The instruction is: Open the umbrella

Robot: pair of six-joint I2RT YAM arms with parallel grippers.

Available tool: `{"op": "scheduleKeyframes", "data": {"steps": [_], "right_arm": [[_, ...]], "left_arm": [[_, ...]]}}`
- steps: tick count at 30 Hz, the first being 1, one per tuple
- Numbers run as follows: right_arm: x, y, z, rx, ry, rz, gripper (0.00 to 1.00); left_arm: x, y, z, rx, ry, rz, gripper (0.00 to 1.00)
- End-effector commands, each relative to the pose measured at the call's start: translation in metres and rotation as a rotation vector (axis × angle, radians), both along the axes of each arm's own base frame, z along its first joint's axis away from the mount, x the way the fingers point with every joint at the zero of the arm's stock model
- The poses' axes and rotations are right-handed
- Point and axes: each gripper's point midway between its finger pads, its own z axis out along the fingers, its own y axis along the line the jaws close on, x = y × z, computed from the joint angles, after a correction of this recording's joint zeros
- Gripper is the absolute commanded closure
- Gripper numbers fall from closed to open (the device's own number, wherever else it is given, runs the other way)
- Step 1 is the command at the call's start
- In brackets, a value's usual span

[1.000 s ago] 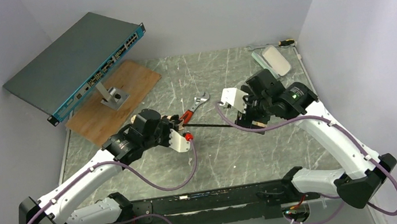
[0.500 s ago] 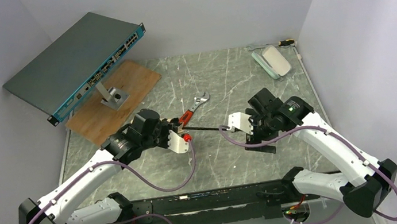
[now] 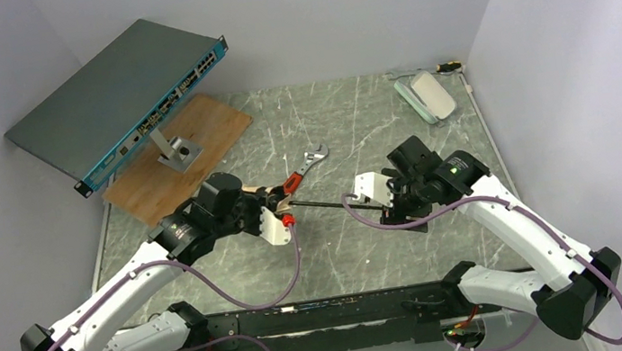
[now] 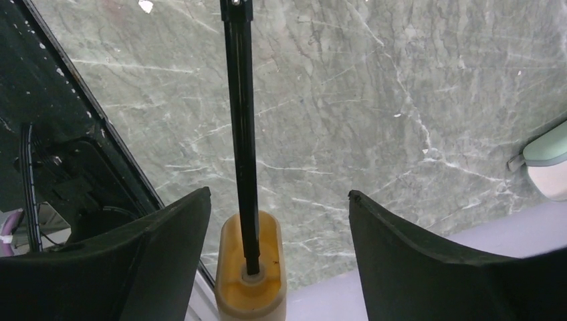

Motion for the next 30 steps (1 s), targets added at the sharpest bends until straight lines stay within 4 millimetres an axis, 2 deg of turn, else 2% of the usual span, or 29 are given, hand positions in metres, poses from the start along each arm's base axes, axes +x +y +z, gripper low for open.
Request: {"op": "scheduleKeyframes", "data": {"steps": [1, 6, 8, 12, 13, 14, 15, 20, 23, 26, 30], "right_arm": [[-0.005, -0.003, 0.006, 0.001, 0.001, 0.019, 0.25], [-0.014, -0.008, 0.003, -0.014, 0.031, 0.039, 0.25], [-0.015, -0.009, 0.0, -0.021, 0.034, 0.038, 0.3], [-0.01, 0.0, 0.002, 0.018, 0.022, 0.046, 0.62], [-0.009, 0.004, 0.004, 0.03, 0.024, 0.051, 0.72], [-0.008, 0.009, 0.007, 0.05, 0.029, 0.058, 0.9], [-0.007, 0.014, 0.01, 0.07, 0.028, 0.067, 1.0], [0.002, 0.057, 0.041, 0.26, 0.038, 0.099, 1.0], [0.003, 0.076, 0.053, 0.321, 0.062, 0.125, 1.0], [0.001, 0.085, 0.055, 0.343, 0.069, 0.157, 1.0], [0.0, 0.085, 0.047, 0.336, 0.064, 0.167, 1.0]], "left_arm": [[0.007, -0.005, 0.019, -0.053, -0.061, -0.014, 1.0], [0.01, -0.004, 0.018, -0.053, -0.059, -0.01, 1.0], [0.01, -0.005, 0.019, -0.059, -0.056, -0.01, 1.0], [0.007, -0.009, 0.02, -0.071, -0.044, -0.029, 1.0], [0.008, -0.01, 0.021, -0.075, -0.042, -0.031, 1.0], [0.007, -0.011, 0.022, -0.08, -0.039, -0.035, 1.0], [0.008, -0.014, 0.024, -0.092, -0.037, -0.039, 1.0], [0.0, -0.04, 0.037, -0.167, 0.006, -0.089, 1.0], [-0.004, -0.056, 0.042, -0.187, 0.005, -0.121, 1.0], [-0.008, -0.067, 0.045, -0.215, 0.03, -0.13, 1.0], [-0.009, -0.073, 0.049, -0.256, 0.055, -0.124, 1.0]]}}
